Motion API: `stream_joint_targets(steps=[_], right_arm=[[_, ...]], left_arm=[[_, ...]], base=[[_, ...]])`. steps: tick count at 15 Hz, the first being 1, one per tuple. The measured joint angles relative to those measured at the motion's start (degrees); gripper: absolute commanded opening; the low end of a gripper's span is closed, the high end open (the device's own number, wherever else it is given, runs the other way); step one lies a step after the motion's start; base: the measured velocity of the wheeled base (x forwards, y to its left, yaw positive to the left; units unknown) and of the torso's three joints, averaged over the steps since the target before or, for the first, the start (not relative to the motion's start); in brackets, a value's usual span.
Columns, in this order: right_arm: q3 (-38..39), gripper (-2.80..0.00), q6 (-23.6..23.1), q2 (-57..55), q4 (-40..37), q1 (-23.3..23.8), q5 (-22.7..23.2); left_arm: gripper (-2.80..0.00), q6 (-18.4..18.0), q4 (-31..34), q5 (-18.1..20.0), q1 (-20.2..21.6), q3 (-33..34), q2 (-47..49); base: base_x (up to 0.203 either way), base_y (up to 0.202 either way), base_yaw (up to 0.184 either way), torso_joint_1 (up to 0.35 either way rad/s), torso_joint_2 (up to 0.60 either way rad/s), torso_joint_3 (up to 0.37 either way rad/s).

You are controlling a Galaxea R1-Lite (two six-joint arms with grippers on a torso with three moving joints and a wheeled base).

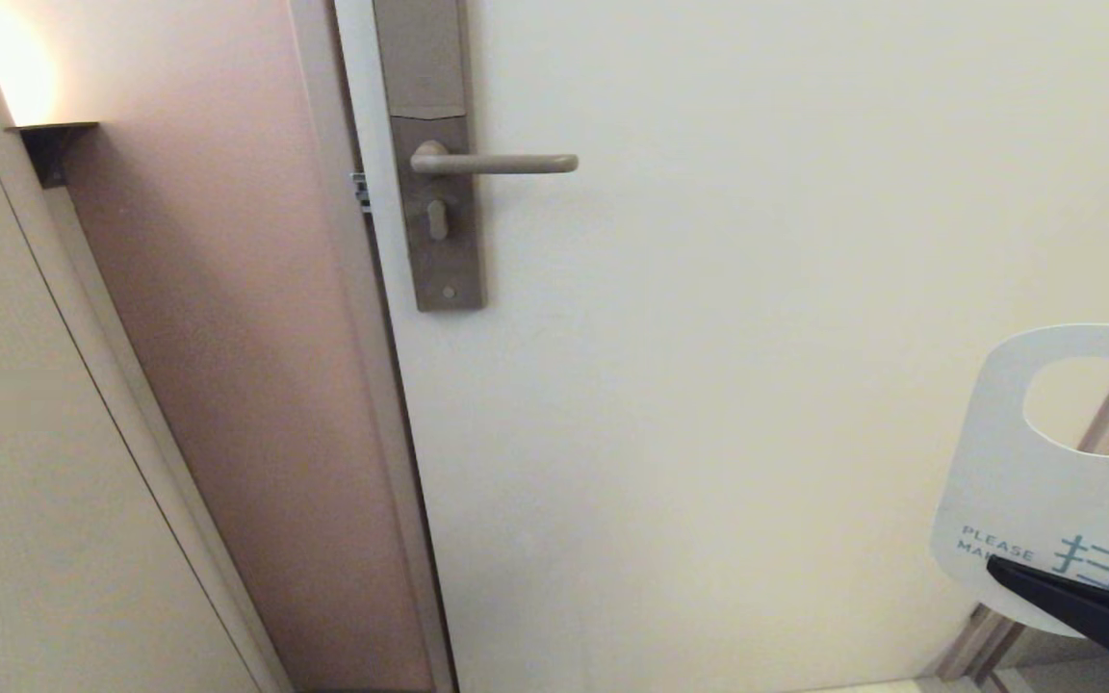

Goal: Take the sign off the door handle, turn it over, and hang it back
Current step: Hang the sign back with the other side facing out

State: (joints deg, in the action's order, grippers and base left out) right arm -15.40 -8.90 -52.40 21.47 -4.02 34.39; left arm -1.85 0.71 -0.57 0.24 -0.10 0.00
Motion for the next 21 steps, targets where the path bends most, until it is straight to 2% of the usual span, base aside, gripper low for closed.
stream_joint_targets(steps=[4, 6, 8, 10, 13, 18, 21], right_arm=[[1.07, -2.8, -0.22, 0.0, 0.0, 0.0, 0.11], [1.21, -2.8, -0.22, -0.02, 0.0, 0.0, 0.11], [1.18, -2.8, -0.1, -0.13, 0.0, 0.0, 0.11], [0.27, -2.8, -0.11, -0.87, 0.02, -0.07, 0.17], [-4.47, -2.8, -0.09, -4.07, 0.24, -0.07, 0.22], [-8.21, -2.8, 0.15, -11.74, 10.42, -0.07, 0.54], [-8.66, -2.8, 0.28, -13.32, 11.21, -0.09, 0.68]], left_arm=[[-2.8, -0.4, 0.0, 0.36, -0.02, -0.01, 0.05], [-2.8, -3.47, 0.02, 1.42, -0.15, -0.06, 0.07], [-2.8, -4.33, -0.02, 1.56, -0.2, 0.0, 0.07], [-2.8, -2.95, -0.11, 1.22, -0.17, 0.0, 0.07], [-2.8, 1.35, -0.35, 0.84, -0.17, 0.0, 0.07], [-2.8, 1.91, -0.38, 0.57, -0.17, 0.0, 0.07], [-2.8, 1.94, -0.38, 0.59, -0.17, 0.0, 0.07]], base=[[0.0, 0.0, 0.0, 0.0, 0.0, 0.0], [0.0, 0.0, 0.0, 0.0, 0.0, 0.0], [0.0, 0.0, 0.0, 0.0, 0.0, 0.0], [0.0, 0.0, 0.0, 0.0, 0.0, 0.0], [0.0, 0.0, 0.0, 0.0, 0.0, 0.0], [0.0, 0.0, 0.0, 0.0, 0.0, 0.0], [0.0, 0.0, 0.0, 0.0, 0.0, 0.0]])
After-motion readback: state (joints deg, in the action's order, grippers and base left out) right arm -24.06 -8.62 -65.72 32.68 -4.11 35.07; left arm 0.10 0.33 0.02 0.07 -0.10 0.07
